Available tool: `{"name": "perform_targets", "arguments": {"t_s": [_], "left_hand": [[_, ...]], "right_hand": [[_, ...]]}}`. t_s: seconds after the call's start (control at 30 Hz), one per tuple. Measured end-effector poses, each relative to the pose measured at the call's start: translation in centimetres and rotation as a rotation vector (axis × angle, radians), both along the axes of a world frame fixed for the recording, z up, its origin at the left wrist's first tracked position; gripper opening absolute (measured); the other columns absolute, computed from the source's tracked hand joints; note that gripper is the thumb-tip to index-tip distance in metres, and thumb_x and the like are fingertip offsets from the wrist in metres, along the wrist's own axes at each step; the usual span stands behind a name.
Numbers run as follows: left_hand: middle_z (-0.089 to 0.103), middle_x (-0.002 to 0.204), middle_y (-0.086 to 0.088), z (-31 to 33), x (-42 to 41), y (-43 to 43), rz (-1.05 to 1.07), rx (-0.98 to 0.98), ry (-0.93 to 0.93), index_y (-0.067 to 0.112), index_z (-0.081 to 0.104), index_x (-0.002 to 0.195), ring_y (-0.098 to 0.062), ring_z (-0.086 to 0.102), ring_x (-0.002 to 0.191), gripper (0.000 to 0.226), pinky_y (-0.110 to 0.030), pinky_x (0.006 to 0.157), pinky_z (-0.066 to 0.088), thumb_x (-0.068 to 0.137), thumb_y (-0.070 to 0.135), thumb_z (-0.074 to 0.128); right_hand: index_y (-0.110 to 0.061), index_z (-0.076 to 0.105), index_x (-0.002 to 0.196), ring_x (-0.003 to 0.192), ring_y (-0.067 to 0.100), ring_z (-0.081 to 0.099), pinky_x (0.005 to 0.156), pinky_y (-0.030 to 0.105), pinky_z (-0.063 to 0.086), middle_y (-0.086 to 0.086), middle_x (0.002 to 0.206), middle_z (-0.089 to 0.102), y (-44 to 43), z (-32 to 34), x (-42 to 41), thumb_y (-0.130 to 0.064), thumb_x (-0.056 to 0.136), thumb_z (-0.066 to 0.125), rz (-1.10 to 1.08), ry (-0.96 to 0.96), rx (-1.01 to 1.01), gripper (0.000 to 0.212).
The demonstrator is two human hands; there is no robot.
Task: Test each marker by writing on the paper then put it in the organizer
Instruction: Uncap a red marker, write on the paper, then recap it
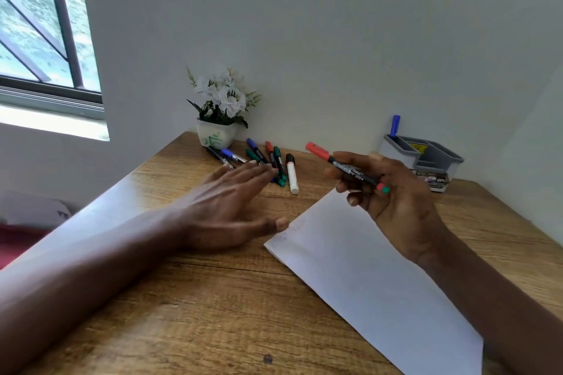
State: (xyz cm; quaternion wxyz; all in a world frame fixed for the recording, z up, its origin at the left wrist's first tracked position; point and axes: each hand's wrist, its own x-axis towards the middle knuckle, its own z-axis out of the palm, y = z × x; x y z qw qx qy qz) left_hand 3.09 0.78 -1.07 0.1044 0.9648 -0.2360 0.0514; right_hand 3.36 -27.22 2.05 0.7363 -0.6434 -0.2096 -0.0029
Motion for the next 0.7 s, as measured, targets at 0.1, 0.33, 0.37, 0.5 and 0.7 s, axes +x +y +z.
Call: {"name": "perform_targets", "arguments": {"t_s": [0.1,0.33,0.37,0.5,0.7], "left_hand": [[-0.012,0.166,0.015,0.1,0.1,-0.2,0.002,0.066,0.111,0.034,-0.006,0.16,-0.001,-0.016,0.15,0.102,-0.038,0.124,-0.009,0.076,0.093,0.003],[-0.009,0.167,0.013,0.3,0.5,-0.5,-0.012,0.15,0.205,0.033,-0.004,0.16,-0.003,-0.007,0.152,0.093,-0.035,0.124,-0.005,0.081,0.082,0.009],[-0.009,0.167,0.014,0.3,0.6,-0.6,-0.014,0.149,0.204,0.034,-0.004,0.16,-0.003,-0.006,0.152,0.094,-0.033,0.122,-0.005,0.08,0.082,0.01],[-0.006,0.168,0.014,0.4,0.9,-0.5,-0.018,0.128,0.208,0.036,0.001,0.16,-0.003,-0.001,0.152,0.09,-0.031,0.121,-0.001,0.084,0.082,0.017],[-0.003,0.167,0.018,0.7,1.0,-0.4,-0.027,0.114,0.21,0.039,0.004,0.16,-0.003,0.006,0.151,0.093,-0.028,0.119,0.006,0.08,0.084,0.02]], "right_hand": [[-0.019,0.079,0.109,0.092,0.021,0.067,0.065,0.026,0.048,0.013,0.108,0.078,-0.7,-0.3,0.7,-0.03,0.103,0.05,-0.201,0.004,-0.095,0.032],[-0.025,0.065,0.127,0.093,0.008,0.075,0.079,0.025,0.059,-0.012,0.088,0.08,-2.6,0.5,2.9,-0.004,0.088,0.075,-0.609,-0.038,-0.031,0.046],[-0.022,0.064,0.128,0.092,0.009,0.076,0.078,0.027,0.06,-0.014,0.085,0.08,-3.4,1.1,3.5,-0.005,0.086,0.077,-0.67,-0.044,-0.015,0.048],[-0.01,0.075,0.111,0.085,0.021,0.076,0.081,0.039,0.062,0.007,0.093,0.079,-6.5,4.8,7.1,-0.01,0.082,0.082,-0.912,-0.061,-0.125,0.03],[-0.018,0.068,0.069,0.071,0.023,0.075,0.078,0.041,0.064,0.003,0.072,0.071,-8.2,8.2,12.3,-0.007,0.077,0.081,-1.103,-0.083,-0.383,0.019]]}}
